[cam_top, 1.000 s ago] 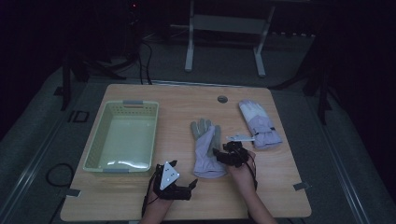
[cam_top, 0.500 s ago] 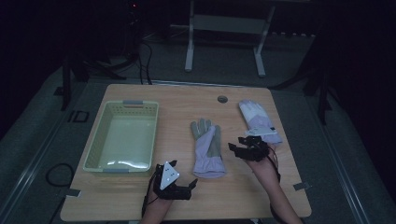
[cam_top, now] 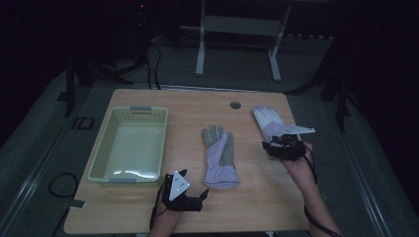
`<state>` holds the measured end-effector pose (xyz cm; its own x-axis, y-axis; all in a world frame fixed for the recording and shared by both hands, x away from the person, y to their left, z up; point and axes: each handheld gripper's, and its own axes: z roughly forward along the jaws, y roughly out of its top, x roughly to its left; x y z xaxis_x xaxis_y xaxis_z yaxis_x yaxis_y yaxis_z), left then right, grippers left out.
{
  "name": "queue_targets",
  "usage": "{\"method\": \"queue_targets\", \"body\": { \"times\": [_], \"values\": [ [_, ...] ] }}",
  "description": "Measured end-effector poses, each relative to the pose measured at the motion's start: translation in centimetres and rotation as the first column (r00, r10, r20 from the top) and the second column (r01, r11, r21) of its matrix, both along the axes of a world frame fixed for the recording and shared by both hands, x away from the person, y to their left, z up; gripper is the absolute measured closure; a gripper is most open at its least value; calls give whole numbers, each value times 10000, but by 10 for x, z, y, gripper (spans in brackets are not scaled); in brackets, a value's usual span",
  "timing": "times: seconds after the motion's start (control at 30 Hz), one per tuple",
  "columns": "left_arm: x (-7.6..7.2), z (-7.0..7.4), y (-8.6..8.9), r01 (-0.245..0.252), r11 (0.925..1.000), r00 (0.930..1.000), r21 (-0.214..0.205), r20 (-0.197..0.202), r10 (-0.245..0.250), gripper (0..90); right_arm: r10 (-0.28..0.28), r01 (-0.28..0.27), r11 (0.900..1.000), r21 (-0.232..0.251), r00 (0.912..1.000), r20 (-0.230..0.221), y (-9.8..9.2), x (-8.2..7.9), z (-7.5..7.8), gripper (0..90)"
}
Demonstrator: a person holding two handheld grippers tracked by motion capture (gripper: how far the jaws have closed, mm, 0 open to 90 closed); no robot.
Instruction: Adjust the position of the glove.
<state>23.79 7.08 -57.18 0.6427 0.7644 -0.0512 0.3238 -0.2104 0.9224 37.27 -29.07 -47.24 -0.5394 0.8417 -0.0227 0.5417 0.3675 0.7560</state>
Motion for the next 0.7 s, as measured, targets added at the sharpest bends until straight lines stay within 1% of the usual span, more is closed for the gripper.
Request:
{"method": "queue_targets", "body": {
  "times": [0.07, 0.13, 0.2, 0.27, 0.37, 0.43, 0.5, 0.57, 0.7],
  "values": [
    [0, 0, 0, -4, 10000, 10000, -14, 8, 4, 11, -112, 112, 9999, 27, 9999, -94, -7, 4, -1, 491],
    [0, 0, 0, -2, 10000, 10000, -8, 10, 2, 11, -248, 247, 9997, -48, 9996, -133, -14, 8, -2, 491],
    [0, 0, 0, -6, 10000, 10000, -1, 13, 6, 12, -403, 402, 9990, -176, 9992, -77, -21, 13, -2, 487],
    [0, 0, 0, -7, 10000, 10000, 1, 15, 7, 11, -603, 603, 9981, -145, 9982, -16, -28, 20, -1, 485],
    [0, 0, 0, -20, 10000, 10000, -13, -3, 20, 11, -936, 936, 9953, -227, 9956, 16, -37, 32, 1, 486],
    [0, 0, 0, -25, 10000, 10000, -11, -7, 25, 11, -1197, 1192, 9920, -427, 9928, -85, -41, 42, 2, 487],
    [0, 0, 0, -27, 10000, 10000, -12, -7, 27, 11, -1424, 1405, 9884, -571, 9894, -298, -43, 51, 2, 487],
    [0, 0, 0, -32, 10000, 10000, -13, -8, 32, 11, -1509, 1486, 9878, -472, 9872, -507, -44, 60, 0, 479],
    [0, 0, 0, -30, 10000, 10000, -21, -15, 30, 11, -1740, 1706, 9841, -492, 9818, -761, -45, 75, -6, 466]
  ]
}}
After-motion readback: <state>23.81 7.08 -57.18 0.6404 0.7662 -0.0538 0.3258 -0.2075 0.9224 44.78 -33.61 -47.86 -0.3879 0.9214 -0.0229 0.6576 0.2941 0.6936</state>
